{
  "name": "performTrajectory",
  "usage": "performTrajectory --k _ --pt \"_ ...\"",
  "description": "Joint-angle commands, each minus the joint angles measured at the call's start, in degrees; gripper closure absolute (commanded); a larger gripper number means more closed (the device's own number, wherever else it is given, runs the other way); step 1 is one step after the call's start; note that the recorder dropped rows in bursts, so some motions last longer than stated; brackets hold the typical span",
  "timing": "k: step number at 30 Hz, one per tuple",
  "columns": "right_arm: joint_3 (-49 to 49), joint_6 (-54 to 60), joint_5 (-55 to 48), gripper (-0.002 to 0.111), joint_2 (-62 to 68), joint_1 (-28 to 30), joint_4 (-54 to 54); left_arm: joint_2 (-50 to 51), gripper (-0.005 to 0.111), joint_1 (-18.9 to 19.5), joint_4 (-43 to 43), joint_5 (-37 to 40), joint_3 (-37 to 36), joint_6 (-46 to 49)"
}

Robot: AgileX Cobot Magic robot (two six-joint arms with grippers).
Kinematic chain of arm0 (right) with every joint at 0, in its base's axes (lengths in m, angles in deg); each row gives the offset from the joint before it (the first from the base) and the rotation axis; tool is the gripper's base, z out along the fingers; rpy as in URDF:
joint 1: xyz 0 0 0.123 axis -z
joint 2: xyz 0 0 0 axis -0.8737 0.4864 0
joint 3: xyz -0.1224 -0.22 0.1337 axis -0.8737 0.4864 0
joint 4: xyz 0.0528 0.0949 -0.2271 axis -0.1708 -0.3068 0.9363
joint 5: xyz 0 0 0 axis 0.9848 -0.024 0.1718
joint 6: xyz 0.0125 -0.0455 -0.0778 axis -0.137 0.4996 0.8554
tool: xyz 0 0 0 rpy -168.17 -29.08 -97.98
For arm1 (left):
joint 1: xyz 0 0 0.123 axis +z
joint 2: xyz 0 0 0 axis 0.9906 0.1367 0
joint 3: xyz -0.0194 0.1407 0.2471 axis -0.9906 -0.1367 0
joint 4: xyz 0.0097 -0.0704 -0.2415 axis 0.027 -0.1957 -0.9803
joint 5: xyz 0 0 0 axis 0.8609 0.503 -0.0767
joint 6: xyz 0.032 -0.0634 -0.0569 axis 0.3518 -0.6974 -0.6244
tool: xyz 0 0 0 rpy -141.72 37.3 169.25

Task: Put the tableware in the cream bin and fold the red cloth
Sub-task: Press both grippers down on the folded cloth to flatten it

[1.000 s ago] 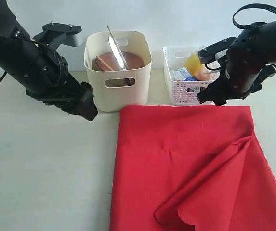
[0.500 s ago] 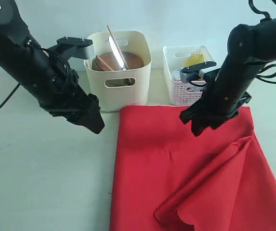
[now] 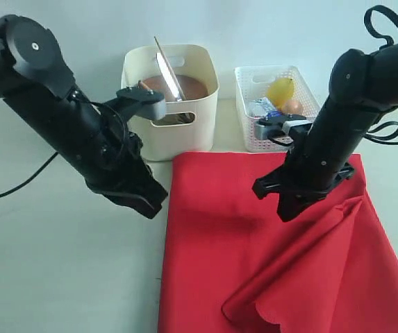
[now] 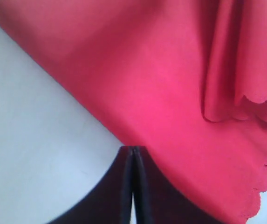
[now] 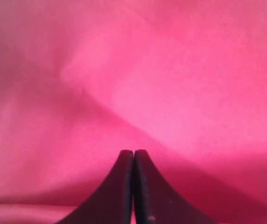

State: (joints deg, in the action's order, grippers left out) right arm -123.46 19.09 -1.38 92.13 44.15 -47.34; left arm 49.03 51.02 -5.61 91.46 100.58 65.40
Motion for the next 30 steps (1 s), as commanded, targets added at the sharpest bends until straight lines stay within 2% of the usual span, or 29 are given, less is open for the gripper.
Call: performTrajectory --k 1,6,14,18,30 --pt "3.2 0.6 2.8 0.108 -0.4 0.1 -0.1 1.2 0.105 -2.3 -0.8 -1.0 -0.4 0.7" --pt "5.9 0.7 3.4 0.108 -0.4 0.1 1.8 2.6 0.105 -4.1 -0.7 -0.2 -0.4 0.8" --pt "6.5 -4.1 -8.5 0.108 -0.8 0.1 10.9 2.6 0.105 -4.2 7.9 4.4 -0.4 0.5" --pt "6.5 -7.8 -11.9 0.108 -2.3 0.1 13.3 2.5 0.105 -4.2 8.9 4.2 -0.4 -1.8" --pt "14.7 -18.2 -10.1 0.108 -10.2 0.1 25.8 0.0 0.105 -4.2 13.1 4.5 -0.4 -10.1"
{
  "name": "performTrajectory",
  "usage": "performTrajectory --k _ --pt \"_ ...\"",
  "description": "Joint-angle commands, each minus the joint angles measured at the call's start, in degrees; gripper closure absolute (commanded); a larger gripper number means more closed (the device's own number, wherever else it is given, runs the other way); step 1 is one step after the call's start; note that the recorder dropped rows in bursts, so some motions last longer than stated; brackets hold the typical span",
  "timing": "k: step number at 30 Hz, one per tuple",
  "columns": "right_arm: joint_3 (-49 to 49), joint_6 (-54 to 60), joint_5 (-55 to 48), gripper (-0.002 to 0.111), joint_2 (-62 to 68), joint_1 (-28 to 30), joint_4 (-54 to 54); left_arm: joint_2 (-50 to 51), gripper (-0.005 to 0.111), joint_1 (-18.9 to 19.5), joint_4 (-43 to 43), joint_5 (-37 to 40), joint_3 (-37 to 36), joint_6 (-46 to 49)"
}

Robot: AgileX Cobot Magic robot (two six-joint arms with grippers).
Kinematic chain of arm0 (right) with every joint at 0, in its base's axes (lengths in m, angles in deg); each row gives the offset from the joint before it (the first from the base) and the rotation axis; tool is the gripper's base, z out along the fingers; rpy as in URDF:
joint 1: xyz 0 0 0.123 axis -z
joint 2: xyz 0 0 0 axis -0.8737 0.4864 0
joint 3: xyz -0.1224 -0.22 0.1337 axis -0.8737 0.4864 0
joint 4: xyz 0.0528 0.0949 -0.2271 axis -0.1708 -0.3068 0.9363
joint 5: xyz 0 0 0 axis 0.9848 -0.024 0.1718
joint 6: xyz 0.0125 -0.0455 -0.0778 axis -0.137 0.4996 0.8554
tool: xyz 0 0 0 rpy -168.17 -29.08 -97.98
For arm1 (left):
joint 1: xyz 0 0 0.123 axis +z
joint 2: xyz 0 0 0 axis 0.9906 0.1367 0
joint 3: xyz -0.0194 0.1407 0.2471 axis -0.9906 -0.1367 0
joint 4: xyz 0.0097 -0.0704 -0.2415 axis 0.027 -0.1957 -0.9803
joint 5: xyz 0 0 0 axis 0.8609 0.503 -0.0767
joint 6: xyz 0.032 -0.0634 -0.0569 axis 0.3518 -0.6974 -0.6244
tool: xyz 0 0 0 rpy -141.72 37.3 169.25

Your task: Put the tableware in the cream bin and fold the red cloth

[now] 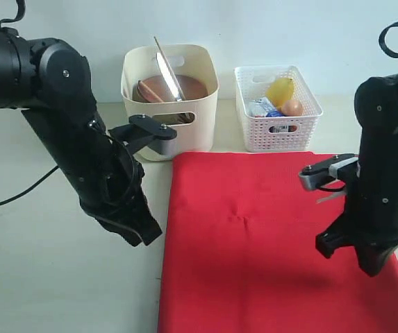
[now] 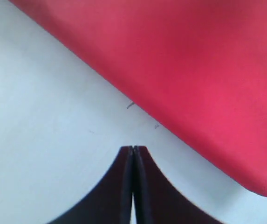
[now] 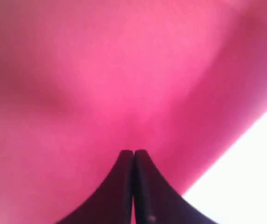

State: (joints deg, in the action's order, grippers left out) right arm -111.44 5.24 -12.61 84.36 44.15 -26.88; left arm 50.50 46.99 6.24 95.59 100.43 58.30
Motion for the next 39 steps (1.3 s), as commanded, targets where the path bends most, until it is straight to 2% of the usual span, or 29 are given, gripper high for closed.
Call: performTrajectory --k 1,5,8,16,19,21,25,27,31,39 --pt "3.5 -6.2 1.6 0.108 -2.9 0.1 7.2 -1.6 0.105 -0.1 1.4 0.6 -0.2 -3.3" --pt "5.6 -11.8 2.3 0.108 -4.7 0.7 13.6 -1.6 0.105 0.8 1.5 1.8 -0.2 -5.5" --pt "6.3 -12.6 2.6 0.108 -6.4 1.0 14.4 -1.5 0.105 2.5 0.0 1.4 -0.2 -6.7" --pt "6.4 -12.0 9.6 0.108 -14.9 1.2 9.9 -1.5 0.103 10.9 -6.8 0.4 -1.2 -6.7" --pt "6.4 -12.0 10.5 0.108 -18.6 1.2 9.3 -1.4 0.093 13.9 -9.8 -1.7 -2.8 -5.8" --pt "6.4 -12.0 10.8 0.108 -20.9 1.2 8.2 -0.9 0.080 15.2 -11.0 -2.6 -3.3 -5.1" --pt "6.5 -7.2 12.3 0.108 -26.0 1.2 2.1 0.0 0.054 15.7 -12.1 -4.9 -3.6 -5.1" --pt "6.5 -5.3 12.8 0.108 -28.1 1.2 -0.5 0.3 0.045 15.7 -13.9 -5.8 -3.6 -3.9" --pt "6.5 -3.1 13.1 0.108 -31.6 1.2 -3.7 1.4 0.042 15.7 -18.4 -5.9 -3.6 -1.7" --pt "6.5 -1.5 14.6 0.108 -39.0 1.2 -7.1 6.4 0.042 15.5 -32.5 -5.2 -4.3 7.7"
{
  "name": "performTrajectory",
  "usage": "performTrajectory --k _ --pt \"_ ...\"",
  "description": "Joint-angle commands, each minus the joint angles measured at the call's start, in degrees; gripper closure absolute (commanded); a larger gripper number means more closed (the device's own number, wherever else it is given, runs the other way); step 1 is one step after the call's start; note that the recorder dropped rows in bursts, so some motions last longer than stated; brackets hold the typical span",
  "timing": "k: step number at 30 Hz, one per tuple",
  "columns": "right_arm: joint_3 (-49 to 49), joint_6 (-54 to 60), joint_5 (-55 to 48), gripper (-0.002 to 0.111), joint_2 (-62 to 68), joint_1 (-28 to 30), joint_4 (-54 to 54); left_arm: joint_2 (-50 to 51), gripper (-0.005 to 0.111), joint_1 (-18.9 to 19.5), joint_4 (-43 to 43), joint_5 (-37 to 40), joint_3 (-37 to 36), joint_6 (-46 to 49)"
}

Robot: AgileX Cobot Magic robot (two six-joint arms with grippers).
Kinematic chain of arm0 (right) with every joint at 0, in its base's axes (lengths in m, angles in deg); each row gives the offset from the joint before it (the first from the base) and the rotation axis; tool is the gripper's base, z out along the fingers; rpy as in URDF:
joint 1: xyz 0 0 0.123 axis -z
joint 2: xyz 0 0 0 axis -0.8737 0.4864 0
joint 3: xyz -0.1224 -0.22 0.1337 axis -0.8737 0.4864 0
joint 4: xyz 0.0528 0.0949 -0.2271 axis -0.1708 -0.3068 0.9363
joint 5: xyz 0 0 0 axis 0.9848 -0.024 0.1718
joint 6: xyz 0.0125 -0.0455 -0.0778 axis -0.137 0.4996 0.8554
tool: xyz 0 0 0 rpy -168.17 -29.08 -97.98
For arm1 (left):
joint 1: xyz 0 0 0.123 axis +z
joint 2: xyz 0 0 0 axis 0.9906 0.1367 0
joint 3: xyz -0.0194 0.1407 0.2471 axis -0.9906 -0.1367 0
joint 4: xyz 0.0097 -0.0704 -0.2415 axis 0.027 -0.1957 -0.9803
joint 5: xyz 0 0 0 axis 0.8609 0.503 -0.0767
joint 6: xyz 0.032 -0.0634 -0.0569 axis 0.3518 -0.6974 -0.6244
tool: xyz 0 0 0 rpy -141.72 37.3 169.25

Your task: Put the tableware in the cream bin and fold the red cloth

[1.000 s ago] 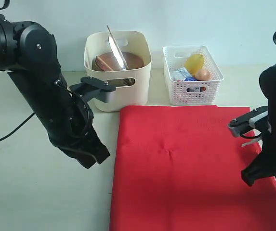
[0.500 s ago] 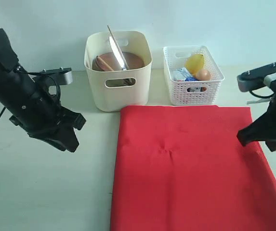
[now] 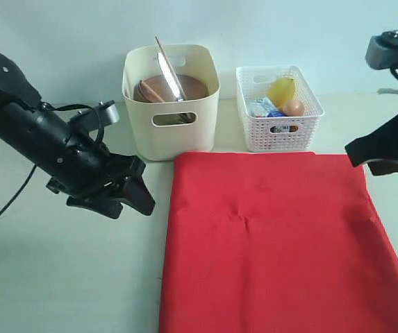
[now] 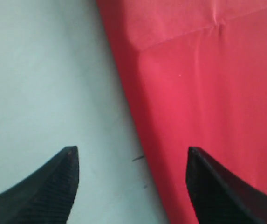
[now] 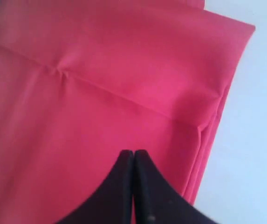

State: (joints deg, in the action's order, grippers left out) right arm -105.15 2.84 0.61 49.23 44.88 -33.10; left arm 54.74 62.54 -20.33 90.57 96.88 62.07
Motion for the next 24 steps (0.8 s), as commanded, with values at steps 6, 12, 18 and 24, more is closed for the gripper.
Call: performTrajectory --k 6,12,18,24 --pt "0.7 0.9 2.0 0.108 -7.4 0.4 1.7 3.9 0.044 -1.2 -9.8 -1.2 -1.6 7.1" --pt "3.5 -10.6 2.8 0.090 -0.2 0.8 14.6 4.0 0.045 -1.2 -10.0 -0.7 -1.6 7.1" --pt "4.3 -12.6 3.6 0.062 11.4 7.5 13.8 4.0 0.045 -1.2 -9.9 -0.1 -1.6 7.3" --pt "4.1 -6.8 7.2 0.054 15.3 14.0 5.3 4.0 0.045 -1.2 -10.5 -0.9 -1.6 7.3"
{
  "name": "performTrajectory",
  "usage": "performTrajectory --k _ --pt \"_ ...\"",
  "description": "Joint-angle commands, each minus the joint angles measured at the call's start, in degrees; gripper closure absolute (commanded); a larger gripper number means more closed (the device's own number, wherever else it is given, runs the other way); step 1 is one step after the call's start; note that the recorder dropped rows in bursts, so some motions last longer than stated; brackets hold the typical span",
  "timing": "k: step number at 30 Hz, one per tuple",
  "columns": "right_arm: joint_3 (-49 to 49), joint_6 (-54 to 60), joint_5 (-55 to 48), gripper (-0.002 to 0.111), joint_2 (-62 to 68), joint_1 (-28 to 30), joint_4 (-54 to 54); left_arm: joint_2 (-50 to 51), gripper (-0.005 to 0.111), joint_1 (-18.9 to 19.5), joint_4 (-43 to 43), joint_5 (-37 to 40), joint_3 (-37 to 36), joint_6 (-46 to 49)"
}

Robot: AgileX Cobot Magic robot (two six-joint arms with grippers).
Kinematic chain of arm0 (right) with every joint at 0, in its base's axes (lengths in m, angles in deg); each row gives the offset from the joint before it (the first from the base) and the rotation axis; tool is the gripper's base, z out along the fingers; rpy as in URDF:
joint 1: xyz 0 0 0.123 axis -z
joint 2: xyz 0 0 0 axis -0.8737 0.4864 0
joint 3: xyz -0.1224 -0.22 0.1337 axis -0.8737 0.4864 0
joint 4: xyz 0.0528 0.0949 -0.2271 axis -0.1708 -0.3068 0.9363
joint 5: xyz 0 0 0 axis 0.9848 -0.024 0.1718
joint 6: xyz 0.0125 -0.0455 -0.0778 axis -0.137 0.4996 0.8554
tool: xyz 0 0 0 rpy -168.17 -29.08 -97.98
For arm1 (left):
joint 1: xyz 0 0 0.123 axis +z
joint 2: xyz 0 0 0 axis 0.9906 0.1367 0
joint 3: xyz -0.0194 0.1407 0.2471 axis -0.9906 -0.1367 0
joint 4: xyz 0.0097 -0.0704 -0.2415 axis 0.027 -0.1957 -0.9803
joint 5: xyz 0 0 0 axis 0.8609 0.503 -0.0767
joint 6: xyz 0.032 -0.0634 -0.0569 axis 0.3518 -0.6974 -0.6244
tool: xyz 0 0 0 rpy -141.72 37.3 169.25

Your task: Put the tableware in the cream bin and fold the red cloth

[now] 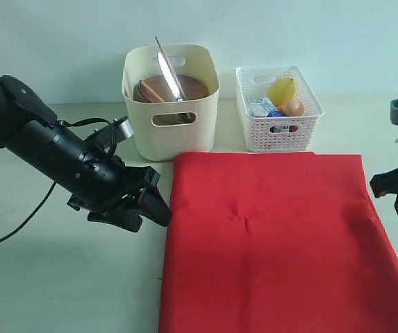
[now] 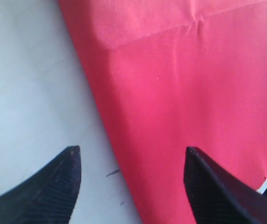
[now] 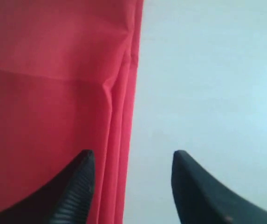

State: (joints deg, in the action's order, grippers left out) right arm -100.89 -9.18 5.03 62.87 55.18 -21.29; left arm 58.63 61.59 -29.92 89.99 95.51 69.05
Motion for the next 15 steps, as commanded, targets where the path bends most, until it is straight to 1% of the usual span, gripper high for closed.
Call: performTrajectory --k 1,5,8,10,15 --pt "-0.3 8.7 2.8 0.053 2.0 4.7 -9.3 0.1 0.045 -0.2 -1.3 -0.3 -0.2 0.5" --pt "-0.7 18.9 1.2 0.046 5.1 8.3 -20.8 -0.2 0.045 -0.2 -2.2 -0.3 -0.2 1.7" --pt "-0.7 21.7 -0.6 0.041 8.3 10.3 -23.9 -2.1 0.047 -0.2 -1.4 0.1 -0.2 1.8" --pt "-1.0 22.0 -1.2 0.038 10.3 10.8 -24.5 -5.2 0.055 -0.2 0.1 0.0 -0.2 1.8" --pt "-3.3 24.0 -2.7 0.038 14.6 11.1 -26.1 -15.0 0.084 -0.1 5.7 -0.2 -0.1 0.2"
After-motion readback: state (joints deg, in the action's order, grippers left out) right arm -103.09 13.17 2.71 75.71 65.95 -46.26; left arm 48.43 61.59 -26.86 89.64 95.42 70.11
